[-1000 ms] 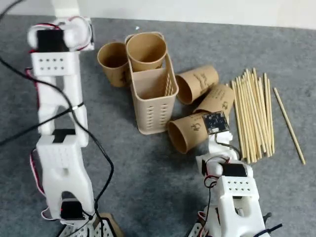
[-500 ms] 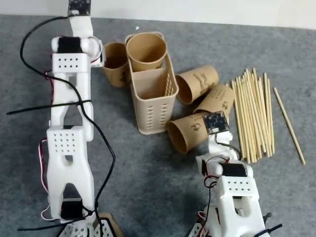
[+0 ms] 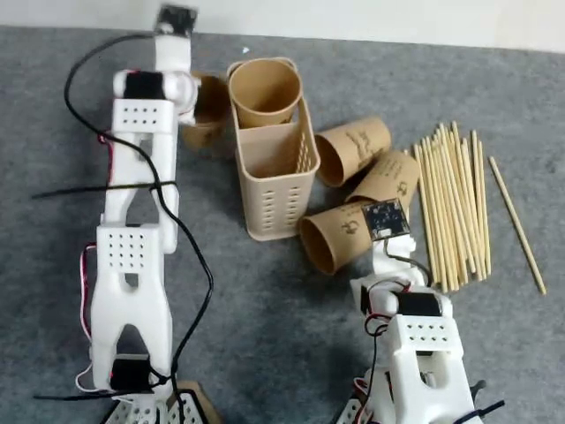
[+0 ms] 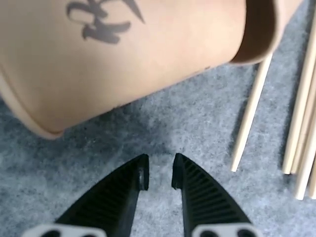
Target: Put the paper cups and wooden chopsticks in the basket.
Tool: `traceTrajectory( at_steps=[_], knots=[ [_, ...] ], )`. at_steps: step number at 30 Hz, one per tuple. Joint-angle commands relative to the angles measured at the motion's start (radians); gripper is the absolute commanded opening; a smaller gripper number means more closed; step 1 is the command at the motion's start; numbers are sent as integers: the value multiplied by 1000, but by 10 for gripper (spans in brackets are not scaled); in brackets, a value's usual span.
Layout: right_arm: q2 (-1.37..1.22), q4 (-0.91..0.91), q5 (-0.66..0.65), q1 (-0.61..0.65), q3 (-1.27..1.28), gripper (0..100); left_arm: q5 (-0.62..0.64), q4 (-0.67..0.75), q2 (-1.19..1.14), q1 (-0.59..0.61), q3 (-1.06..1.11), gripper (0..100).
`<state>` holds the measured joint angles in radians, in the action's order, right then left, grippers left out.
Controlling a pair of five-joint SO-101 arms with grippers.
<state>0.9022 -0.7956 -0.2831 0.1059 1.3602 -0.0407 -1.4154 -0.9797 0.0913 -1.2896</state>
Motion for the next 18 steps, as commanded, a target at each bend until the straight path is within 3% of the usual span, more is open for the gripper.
traceTrajectory(
  at_steps=[1, 6, 11, 18],
  knots=[
    [1, 12, 3, 10, -5, 99, -12, -103, 243, -22, -206, 3],
    [1, 12, 3, 10, -5, 99, -12, -209, 499, -150, -283, 3],
    [-1, 12, 3, 10, -5, 99, -9, -209, 694, -297, -140, 4],
    [-4, 12, 3, 10, -4, 99, -8, -57, 710, -265, 236, 5]
  ],
)
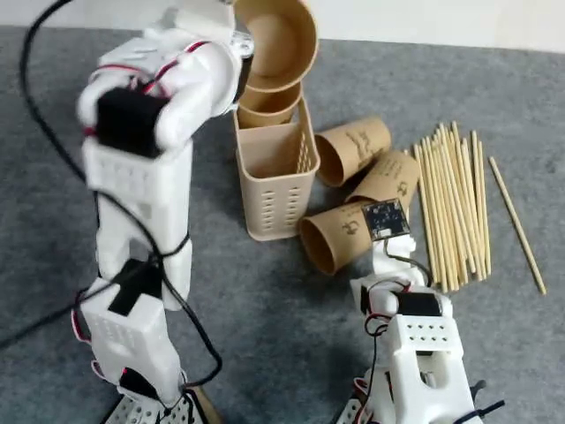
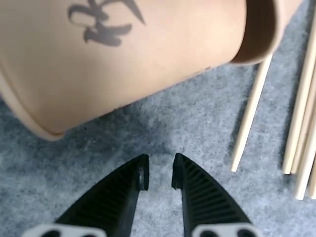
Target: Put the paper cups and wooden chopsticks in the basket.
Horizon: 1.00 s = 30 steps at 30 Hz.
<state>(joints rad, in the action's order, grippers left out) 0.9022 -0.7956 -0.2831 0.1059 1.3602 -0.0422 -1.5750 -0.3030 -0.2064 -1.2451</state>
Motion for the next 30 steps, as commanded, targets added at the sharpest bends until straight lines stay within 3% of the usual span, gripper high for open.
traceTrajectory(
  at_steps=[1, 5, 8, 10, 15, 18, 22, 26, 30],
  knots=[
    [-4, 12, 3, 10, -4, 99, -6, 123, 33, 45, 246, 7],
    [-4, 12, 3, 10, -4, 99, -6, 140, 36, 59, 378, 25],
    [-4, 12, 3, 10, -4, 99, -6, 126, 45, 53, 375, 121],
    [-4, 12, 3, 10, -4, 99, -6, 124, 54, 53, 328, 167],
    [-5, 12, 5, 10, -4, 99, -6, 109, 88, 62, 124, 168],
    [2, 12, 6, 4, -4, 99, -9, 29, 117, 62, -7, 168],
    [2, 12, 8, -68, -10, 99, -12, -206, 186, 62, -119, 167],
    [2, 13, 66, -108, -16, 99, -12, -221, 314, 142, 73, 126],
    [4, 48, 77, -104, -16, 99, -12, -219, 481, 154, 509, 120]
  ],
)
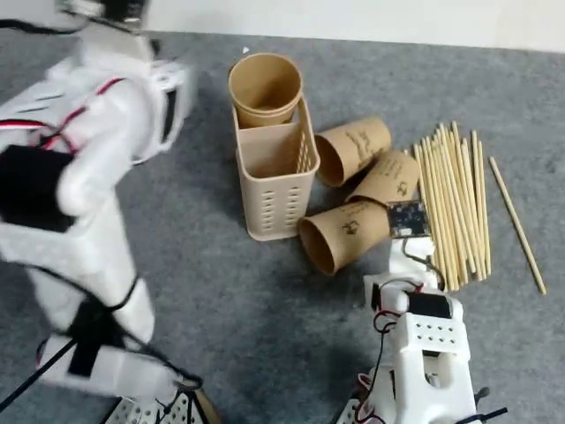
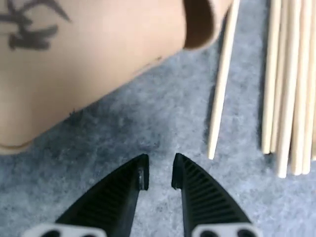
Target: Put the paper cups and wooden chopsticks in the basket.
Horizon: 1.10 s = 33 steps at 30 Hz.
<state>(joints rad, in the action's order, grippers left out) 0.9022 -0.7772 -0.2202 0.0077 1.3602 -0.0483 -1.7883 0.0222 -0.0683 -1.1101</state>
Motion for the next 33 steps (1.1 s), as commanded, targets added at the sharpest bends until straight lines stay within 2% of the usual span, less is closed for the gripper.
traceTrajectory(
  at_steps=[1, 4, 9, 12, 15, 19, 24, 27, 30, 33],
  knots=[
    [4, 33, 12, -4, -16, 99, -8, -2, 205, 16, 501, 120],
    [4, 35, 9, -1, -18, 99, -9, 40, 331, 8, 863, 120],
    [4, -19, 8, 67, -85, 100, -15, 295, 496, 16, 1399, 120],
    [12, -139, 15, 84, -213, 101, -132, 400, 601, 71, 1592, 120],
    [108, -254, 15, 84, -343, 101, -178, 506, 693, 139, 1738, 120],
    [375, -386, 15, 91, -423, 101, -173, 667, 742, 171, 1913, 120],
    [657, -386, 6, 165, -162, 101, -172, 899, 742, 170, 2080, 120],
    [723, -315, -80, 174, 33, 102, -164, 997, 742, 170, 2147, 120],
    [748, -239, -141, 170, 180, 102, -69, 1060, 746, 170, 2199, 120],
    [763, -217, -170, 174, 208, 102, -46, 1069, 746, 177, 2223, 120]
  ],
)
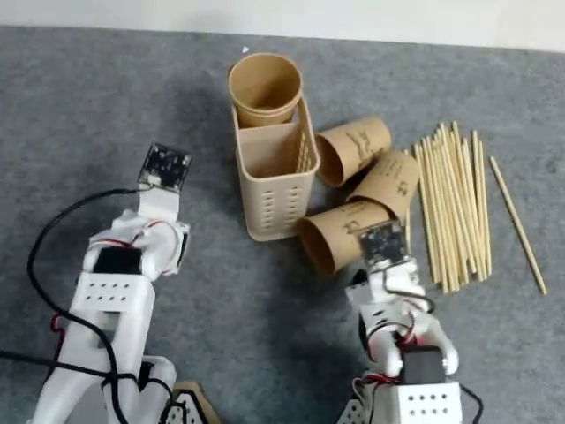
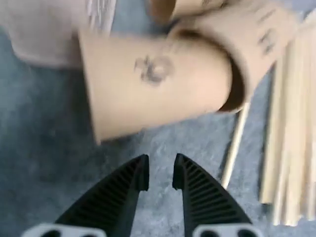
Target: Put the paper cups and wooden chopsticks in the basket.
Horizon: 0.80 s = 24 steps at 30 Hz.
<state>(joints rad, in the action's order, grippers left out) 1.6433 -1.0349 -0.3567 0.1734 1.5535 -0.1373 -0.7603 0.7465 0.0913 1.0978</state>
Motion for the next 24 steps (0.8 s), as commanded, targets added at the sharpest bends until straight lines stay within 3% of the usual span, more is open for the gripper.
traceTrajectory(
  at_steps=[1, 6, 9, 13, 16, 24],
  knots=[
    [28, 59, -44, 7, 16, 103, 43, 41, 18, 18, 22, 120],
    [74, 30, -41, 10, -36, 117, 40, 44, 19, 18, 79, 120],
    [127, -97, -28, 16, -142, 197, 40, 41, 19, 18, 79, 120],
    [180, -228, -71, 142, -213, 322, 40, 43, 19, 18, 79, 120],
    [188, -209, -112, 173, -209, 369, 40, 41, 19, 18, 79, 120],
    [105, -39, -181, 174, -111, 369, 40, 41, 18, 18, 79, 120]
  ],
)
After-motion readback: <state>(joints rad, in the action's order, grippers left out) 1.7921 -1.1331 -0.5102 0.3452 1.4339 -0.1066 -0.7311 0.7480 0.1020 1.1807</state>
